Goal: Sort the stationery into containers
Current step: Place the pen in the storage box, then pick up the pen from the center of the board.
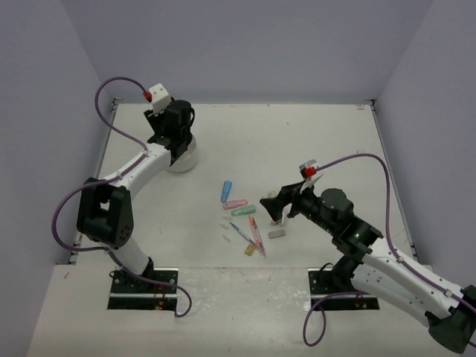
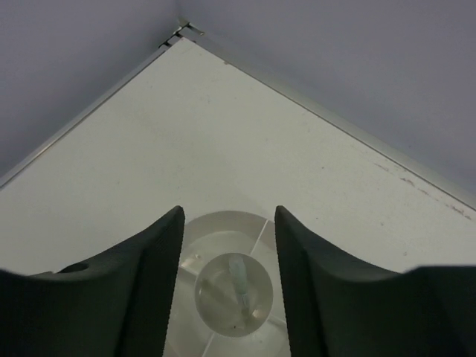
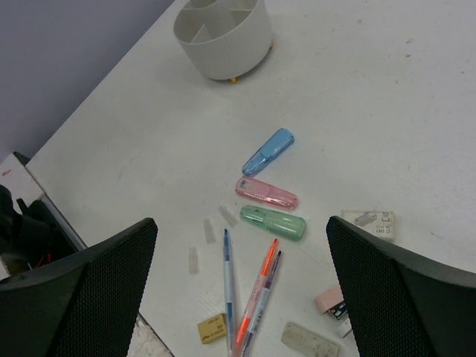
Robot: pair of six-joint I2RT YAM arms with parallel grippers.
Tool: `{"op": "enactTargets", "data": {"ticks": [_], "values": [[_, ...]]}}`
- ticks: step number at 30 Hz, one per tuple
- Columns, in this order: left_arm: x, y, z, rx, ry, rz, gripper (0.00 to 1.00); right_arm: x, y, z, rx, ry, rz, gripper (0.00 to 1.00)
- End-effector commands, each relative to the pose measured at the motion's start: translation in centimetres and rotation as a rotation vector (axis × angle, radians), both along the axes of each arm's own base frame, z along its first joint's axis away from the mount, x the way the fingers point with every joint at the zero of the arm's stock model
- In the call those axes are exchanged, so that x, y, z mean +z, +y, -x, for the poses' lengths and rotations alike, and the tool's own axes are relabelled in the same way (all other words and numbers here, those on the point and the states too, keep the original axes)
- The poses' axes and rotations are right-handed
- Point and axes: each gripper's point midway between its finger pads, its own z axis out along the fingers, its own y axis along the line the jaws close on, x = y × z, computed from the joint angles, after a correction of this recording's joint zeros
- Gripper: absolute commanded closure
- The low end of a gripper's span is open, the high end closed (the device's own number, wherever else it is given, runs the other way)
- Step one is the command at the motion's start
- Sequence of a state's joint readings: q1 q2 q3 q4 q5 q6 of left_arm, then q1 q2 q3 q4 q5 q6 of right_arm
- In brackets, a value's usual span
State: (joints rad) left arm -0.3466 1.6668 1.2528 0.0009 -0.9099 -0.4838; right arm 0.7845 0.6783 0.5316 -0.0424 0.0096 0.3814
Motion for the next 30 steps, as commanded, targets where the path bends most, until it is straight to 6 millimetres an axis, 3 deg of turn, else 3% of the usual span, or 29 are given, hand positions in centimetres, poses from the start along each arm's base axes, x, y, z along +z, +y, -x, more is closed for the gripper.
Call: {"op": "enactTargets", "data": {"ticks": [1, 2, 3, 8, 10, 12, 13, 14, 16, 17, 20, 22, 25, 27, 30], "values": [[1.9, 0.4, 0.7, 0.031, -0.002, 0.074, 0.07, -0.6, 0.9, -0.7, 0.002, 0.034, 0.014, 0.01], [2.9, 0.4, 1.0, 0.036, -0.004, 0.09, 0.01, -1.1, 1.1, -1.0, -0.008, 0.065, 0.029, 0.01], [2.5, 0.5, 1.5, 0.04, 0.023, 0.091, 0.0, -1.0, 1.0, -1.1, -0.025, 0.079, 0.03, 0.01], [9.7, 0.1, 6.3, -0.042, 0.007, 0.226, 0.0, -4.7, 0.7, -2.3, -0.15, 0.307, 0.149, 0.03], [10.9, -1.2, 8.0, -0.148, 0.011, 0.281, 0.0, -5.6, 0.2, -1.9, -0.193, 0.395, 0.191, 0.08], [12.3, -1.6, 12.1, -0.268, -0.009, 0.323, 0.0, -6.9, 0.1, -0.7, -0.227, 0.452, 0.289, 0.3], [13.5, -1.6, 14.0, -0.309, -0.053, 0.346, 0.0, -7.3, -0.1, -0.6, -0.256, 0.471, 0.32, 0.35], [11.1, -1.5, 15.2, -0.323, -0.017, 0.342, 0.0, -7.8, 0.0, -0.2, -0.261, 0.487, 0.339, 0.39], [11.9, -0.8, 18.5, -0.377, -0.101, 0.343, 0.0, -8.8, 0.6, 0.6, -0.238, 0.523, 0.377, 0.54], [10.4, -0.8, 18.9, -0.394, -0.076, 0.328, 0.0, -9.6, 0.8, 0.8, -0.231, 0.543, 0.397, 0.58], [8.7, -0.5, 21.2, -0.441, -0.048, 0.291, 0.0, -11.3, 1.1, 1.5, -0.217, 0.583, 0.455, 0.66], [7.2, -0.5, 21.6, -0.454, -0.005, 0.277, 0.0, -12.3, 1.4, 2.0, -0.208, 0.603, 0.489, 0.67], [3.2, -0.3, 22.4, -0.466, 0.09, 0.241, 0.0, -13.5, 2.1, 2.8, -0.182, 0.618, 0.539, 0.67], [1.6, -0.2, 22.6, -0.457, 0.121, 0.232, 0.0, -13.5, 2.8, 3.1, -0.148, 0.598, 0.558, 0.68], [1.8, -0.5, 22.6, -0.482, 0.098, 0.232, 0.0, -13.2, 4.3, 3.6, -0.072, 0.553, 0.597, 0.71]]}}
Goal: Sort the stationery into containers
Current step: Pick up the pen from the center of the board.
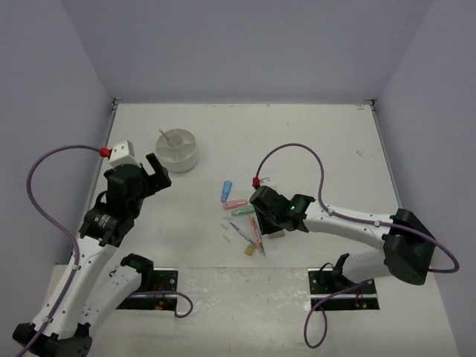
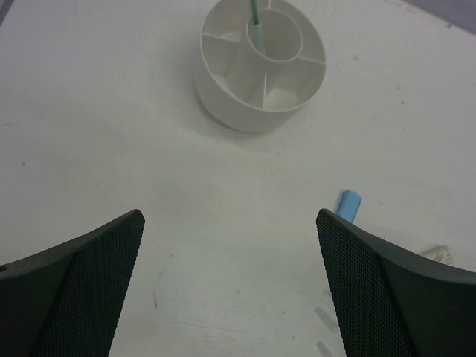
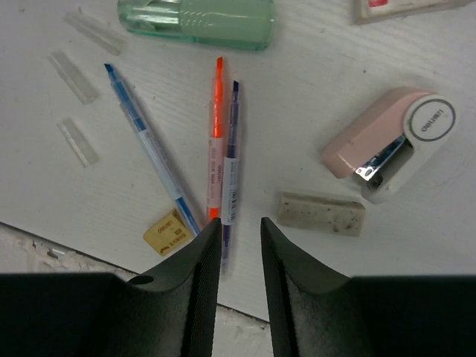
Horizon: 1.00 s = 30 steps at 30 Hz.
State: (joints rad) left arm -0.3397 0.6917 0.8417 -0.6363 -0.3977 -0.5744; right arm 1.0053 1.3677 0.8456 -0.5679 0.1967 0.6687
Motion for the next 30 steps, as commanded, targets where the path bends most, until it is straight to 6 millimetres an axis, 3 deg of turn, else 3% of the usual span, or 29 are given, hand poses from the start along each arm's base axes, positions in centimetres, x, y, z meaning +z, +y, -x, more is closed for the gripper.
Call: {"op": "enactTargets", "data": {"ticks": [1, 7, 16, 30], "values": [[0.6, -0.3, 0.3, -0.06, -0.041, -0.023, 0.0, 1.9, 2.9, -0.3, 0.091, -0.057, -0.011, 0.72], [0.2, -0.9, 0.1, -0.097, -0.034, -0.024, 0.0, 0.9, 5.3, -0.4, 0.219, -0.061, 0.014, 0.72], [0.1, -0.9, 0.1, -0.092, -0.027, -0.027, 0.0, -0.1, 8.1, -1.3, 0.325, -0.067, 0.018, 0.61], [-0.2, -1.0, 0.0, -0.102, -0.015, -0.032, 0.0, -3.5, 8.0, -0.6, 0.35, 0.011, 0.095, 0.63]]}}
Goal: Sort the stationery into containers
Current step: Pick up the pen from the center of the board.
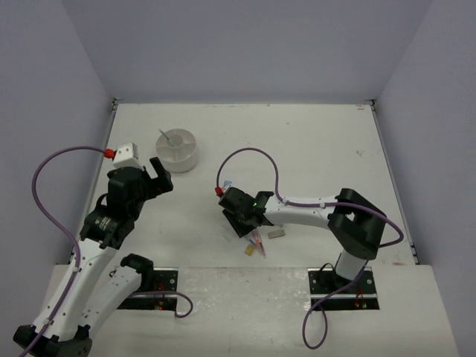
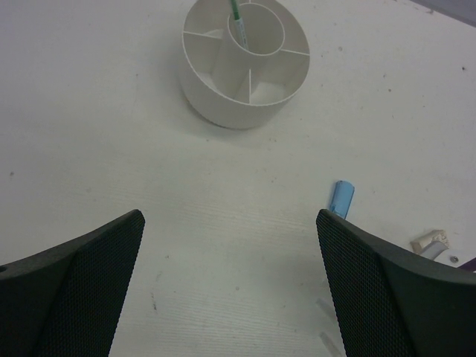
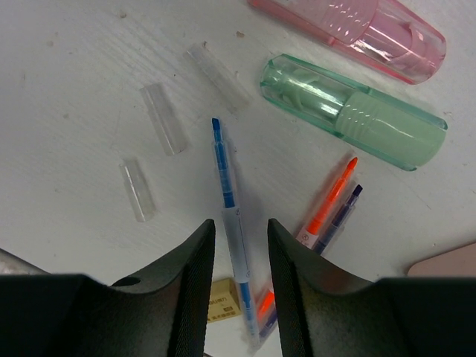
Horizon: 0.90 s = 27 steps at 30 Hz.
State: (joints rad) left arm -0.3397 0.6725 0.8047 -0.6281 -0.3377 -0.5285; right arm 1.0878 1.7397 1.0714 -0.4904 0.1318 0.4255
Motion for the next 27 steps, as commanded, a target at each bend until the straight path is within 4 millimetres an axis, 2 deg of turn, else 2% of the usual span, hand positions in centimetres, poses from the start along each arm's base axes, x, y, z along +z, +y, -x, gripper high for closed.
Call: {"op": "enactTargets", "data": {"ticks": [1, 8, 16, 19, 22, 23, 27], "values": [[1.0, -0.3, -0.5, -0.03, -0.035, -0.013, 0.0, 0.3, 1.0, 0.1, 0.021, 0.0, -0.016, 0.63], [1.0, -0.3, -0.5, -0.032, -0.037, -0.011, 0.0, -0.6, 0.1, 1.0, 0.021, 0.01, 0.043, 0.64], [1.1, -0.3, -0.5, -0.034, -0.04, -0.009, 0.0, -1.2, 0.1, 1.0, 0.026, 0.013, 0.061, 0.67], [1.0, -0.5, -0.5, -0.044, -0.039, -0.007, 0.0, -1.2, 0.0, 0.8, 0.02, 0.008, 0.071, 0.74], [1.1, -0.6, -0.5, -0.047, -0.043, -0.004, 0.0, -1.0, 0.0, 0.8, 0.015, 0.003, 0.071, 0.89], [1.1, -0.6, -0.5, -0.049, -0.043, -0.004, 0.0, -0.8, 0.1, 0.7, 0.013, -0.004, 0.068, 0.97], [1.0, -0.6, -0.6, -0.043, -0.039, 0.001, 0.0, 1.3, 0.2, -0.1, -0.005, -0.052, 0.041, 1.0]]}}
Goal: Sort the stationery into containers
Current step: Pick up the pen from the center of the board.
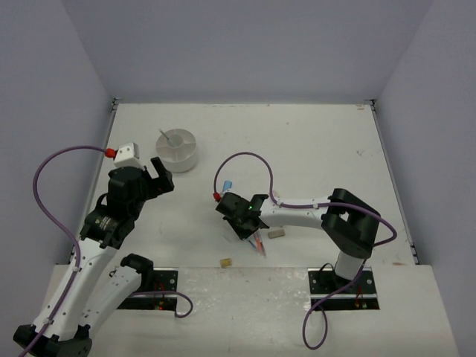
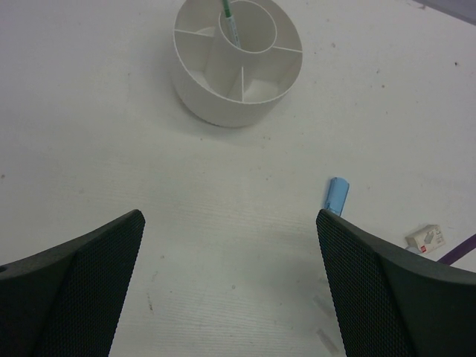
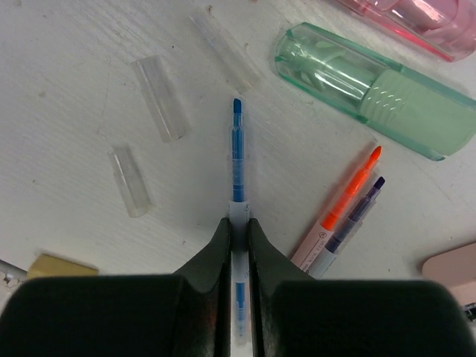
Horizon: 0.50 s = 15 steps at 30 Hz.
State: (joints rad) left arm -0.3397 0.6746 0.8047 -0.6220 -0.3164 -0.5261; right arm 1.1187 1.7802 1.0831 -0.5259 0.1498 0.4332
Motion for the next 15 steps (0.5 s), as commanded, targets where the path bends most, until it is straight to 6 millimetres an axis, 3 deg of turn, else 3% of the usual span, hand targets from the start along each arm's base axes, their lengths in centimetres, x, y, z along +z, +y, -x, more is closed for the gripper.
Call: {"op": "enactTargets", "data": {"ticks": [1, 6, 9, 12, 15], "values": [[0.8, -0.1, -0.5, -0.006, -0.026, -0.005, 0.0, 3.4, 0.7, -1.4, -0.02, -0.086, -0.039, 1.0], [-0.3, 0.4, -0.4, 0.064, 0.063, -0.003, 0.0, 8.4, 1.1, -2.5, -0.029, -0.176, -0.126, 1.0], [-0.7, -0.8, -0.1, 0.062, 0.096, 0.021, 0.0, 10.6, 0.4, -2.9, -0.05, -0.225, -0.147, 1.0], [-2.4, -4.7, 0.8, 0.015, 0.15, 0.024, 0.02, 12.4, -1.5, -2.8, -0.091, -0.269, -0.169, 1.0], [-5.7, -9.2, 2.3, -0.018, 0.254, 0.017, 0.02, 13.5, -3.5, -2.7, -0.145, -0.309, -0.179, 1.0]]}}
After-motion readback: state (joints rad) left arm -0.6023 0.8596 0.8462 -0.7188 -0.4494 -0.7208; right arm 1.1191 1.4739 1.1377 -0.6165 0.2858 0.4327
